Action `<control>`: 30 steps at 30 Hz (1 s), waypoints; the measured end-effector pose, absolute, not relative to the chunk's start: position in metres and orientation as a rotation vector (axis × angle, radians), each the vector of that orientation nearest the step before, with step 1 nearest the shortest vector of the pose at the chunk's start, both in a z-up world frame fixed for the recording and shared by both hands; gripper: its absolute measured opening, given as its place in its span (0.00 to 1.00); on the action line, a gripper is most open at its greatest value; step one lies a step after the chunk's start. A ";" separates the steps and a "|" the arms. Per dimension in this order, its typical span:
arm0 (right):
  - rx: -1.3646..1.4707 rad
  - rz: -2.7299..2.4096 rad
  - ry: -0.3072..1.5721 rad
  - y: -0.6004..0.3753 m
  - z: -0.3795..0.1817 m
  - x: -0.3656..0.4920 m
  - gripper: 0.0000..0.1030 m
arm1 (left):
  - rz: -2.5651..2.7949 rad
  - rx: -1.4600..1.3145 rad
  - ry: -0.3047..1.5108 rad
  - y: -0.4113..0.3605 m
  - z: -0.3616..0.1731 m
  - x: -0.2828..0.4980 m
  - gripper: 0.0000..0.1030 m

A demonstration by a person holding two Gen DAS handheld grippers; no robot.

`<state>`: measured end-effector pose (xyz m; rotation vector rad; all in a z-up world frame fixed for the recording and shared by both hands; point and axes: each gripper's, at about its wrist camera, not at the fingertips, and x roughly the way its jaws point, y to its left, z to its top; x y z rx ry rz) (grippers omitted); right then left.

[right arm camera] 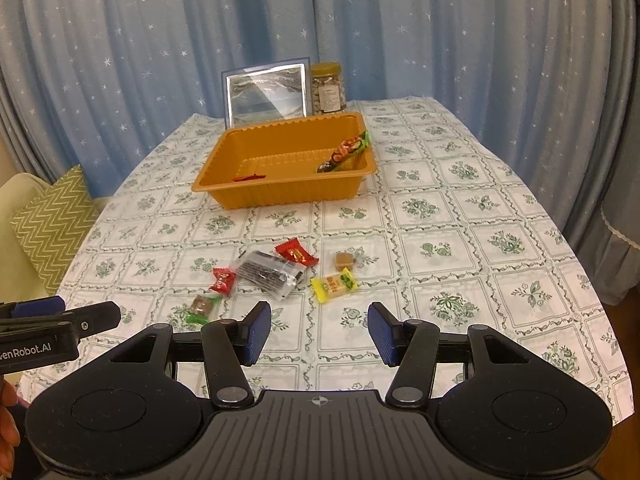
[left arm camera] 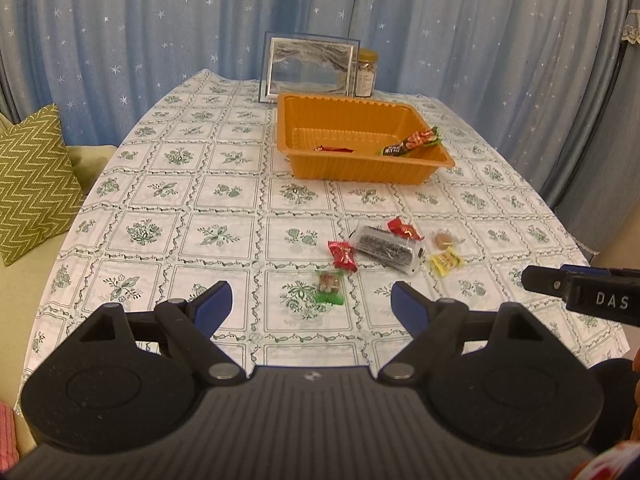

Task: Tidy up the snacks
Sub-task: 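Move both open grippers down toward the snacks on the tablecloth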

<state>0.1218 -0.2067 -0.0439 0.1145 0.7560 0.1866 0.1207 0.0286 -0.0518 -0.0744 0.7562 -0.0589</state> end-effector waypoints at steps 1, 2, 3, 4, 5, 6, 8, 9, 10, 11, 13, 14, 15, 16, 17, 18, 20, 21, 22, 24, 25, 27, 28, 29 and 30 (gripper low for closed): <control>0.113 0.185 0.757 -0.207 -0.046 0.123 0.52 | -0.059 -0.072 0.760 0.028 -0.054 0.122 0.83; 0.112 0.182 0.758 -0.208 -0.048 0.123 0.52 | -0.058 -0.069 0.764 0.028 -0.057 0.122 0.83; 0.113 0.180 0.760 -0.208 -0.050 0.124 0.52 | -0.058 -0.066 0.767 0.028 -0.059 0.123 0.83; 0.115 0.180 0.763 -0.208 -0.052 0.125 0.52 | -0.060 -0.065 0.771 0.027 -0.062 0.125 0.83; 0.116 0.179 0.766 -0.209 -0.054 0.127 0.52 | -0.061 -0.063 0.774 0.027 -0.064 0.126 0.83; 0.115 0.177 0.768 -0.209 -0.057 0.128 0.52 | -0.062 -0.062 0.779 0.027 -0.067 0.128 0.83; 0.118 0.175 0.775 -0.210 -0.061 0.130 0.52 | -0.068 -0.061 0.788 0.027 -0.073 0.131 0.83; 0.120 0.174 0.779 -0.209 -0.063 0.132 0.52 | -0.073 -0.059 0.790 0.027 -0.076 0.132 0.83; 0.121 0.173 0.782 -0.209 -0.065 0.134 0.52 | -0.074 -0.056 0.793 0.026 -0.079 0.134 0.83; 0.121 0.173 0.786 -0.209 -0.068 0.136 0.52 | -0.077 -0.052 0.795 0.026 -0.082 0.136 0.83; 0.123 0.172 0.793 -0.210 -0.073 0.140 0.52 | -0.090 -0.051 0.799 0.024 -0.089 0.142 0.82; 0.124 0.171 0.795 -0.210 -0.075 0.142 0.52 | -0.092 -0.050 0.799 0.023 -0.092 0.145 0.82; 0.125 0.169 0.797 -0.209 -0.077 0.144 0.52 | -0.095 -0.047 0.798 0.022 -0.095 0.148 0.81; 0.127 0.167 0.797 -0.209 -0.080 0.146 0.52 | -0.098 -0.042 0.800 0.021 -0.098 0.152 0.78; 0.130 0.164 0.798 -0.210 -0.082 0.148 0.52 | -0.102 -0.039 0.802 0.019 -0.101 0.156 0.76; 0.134 0.163 0.799 -0.210 -0.085 0.151 0.52 | -0.105 -0.036 0.802 0.018 -0.104 0.160 0.74; 0.139 0.157 0.799 -0.210 -0.089 0.155 0.52 | -0.109 -0.027 0.805 0.014 -0.111 0.169 0.71; 0.141 0.153 0.800 -0.211 -0.092 0.157 0.52 | -0.111 -0.021 0.806 0.013 -0.114 0.173 0.68; 0.144 0.150 0.804 -0.211 -0.094 0.160 0.52 | -0.111 -0.013 0.810 0.011 -0.118 0.178 0.65; 0.148 0.148 0.813 -0.212 -0.099 0.166 0.52 | -0.116 0.002 0.818 0.007 -0.126 0.187 0.62; 0.149 0.146 0.817 -0.212 -0.101 0.168 0.52 | -0.117 0.009 0.822 0.006 -0.130 0.191 0.58; 0.153 0.144 0.825 -0.213 -0.106 0.173 0.52 | -0.117 0.025 0.832 0.004 -0.138 0.199 0.52; 0.154 0.144 0.829 -0.213 -0.108 0.176 0.52 | -0.119 0.029 0.835 0.003 -0.141 0.202 0.49; 0.155 0.143 0.832 -0.214 -0.110 0.178 0.52 | -0.121 0.033 0.836 0.002 -0.144 0.204 0.48; 0.155 0.142 0.834 -0.214 -0.112 0.181 0.52 | -0.120 0.037 0.838 0.002 -0.146 0.207 0.45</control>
